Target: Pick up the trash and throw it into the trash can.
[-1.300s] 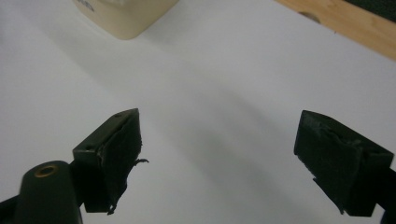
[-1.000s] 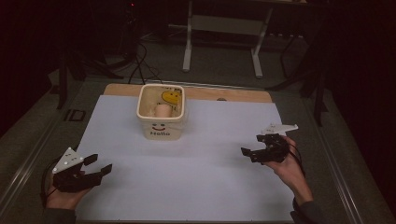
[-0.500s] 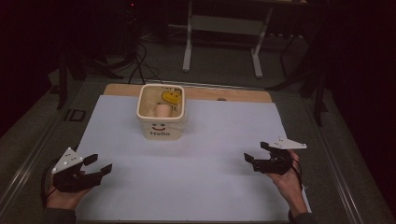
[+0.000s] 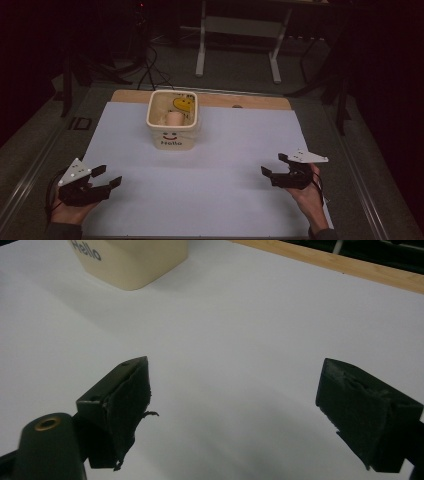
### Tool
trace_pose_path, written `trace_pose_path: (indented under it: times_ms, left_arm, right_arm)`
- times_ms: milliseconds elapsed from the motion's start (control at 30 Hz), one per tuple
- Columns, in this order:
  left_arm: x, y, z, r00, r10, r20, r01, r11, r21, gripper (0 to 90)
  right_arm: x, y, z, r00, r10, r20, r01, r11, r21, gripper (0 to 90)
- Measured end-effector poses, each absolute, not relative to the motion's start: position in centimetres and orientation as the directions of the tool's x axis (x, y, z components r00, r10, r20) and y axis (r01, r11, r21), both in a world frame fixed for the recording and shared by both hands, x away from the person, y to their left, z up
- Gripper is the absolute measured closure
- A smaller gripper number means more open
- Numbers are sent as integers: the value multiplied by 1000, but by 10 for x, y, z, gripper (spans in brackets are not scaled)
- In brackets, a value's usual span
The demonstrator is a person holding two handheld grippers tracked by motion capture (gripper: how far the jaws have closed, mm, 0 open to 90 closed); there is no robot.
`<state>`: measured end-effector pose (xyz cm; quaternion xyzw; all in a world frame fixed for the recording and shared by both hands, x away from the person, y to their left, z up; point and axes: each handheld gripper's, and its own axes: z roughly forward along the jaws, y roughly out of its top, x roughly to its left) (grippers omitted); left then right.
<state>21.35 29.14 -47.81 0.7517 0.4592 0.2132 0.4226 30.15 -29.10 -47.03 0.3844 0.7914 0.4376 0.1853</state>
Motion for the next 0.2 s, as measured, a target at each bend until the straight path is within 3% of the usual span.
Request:
trace_pose_path:
  times_ms: [200]
  left_arm:
    - [214, 292, -478, 483, 873, -68, 510, -218, 832, 308]
  right_arm:
    - [302, -290, -470, -641, 766, 44, 444, 324, 835, 134]
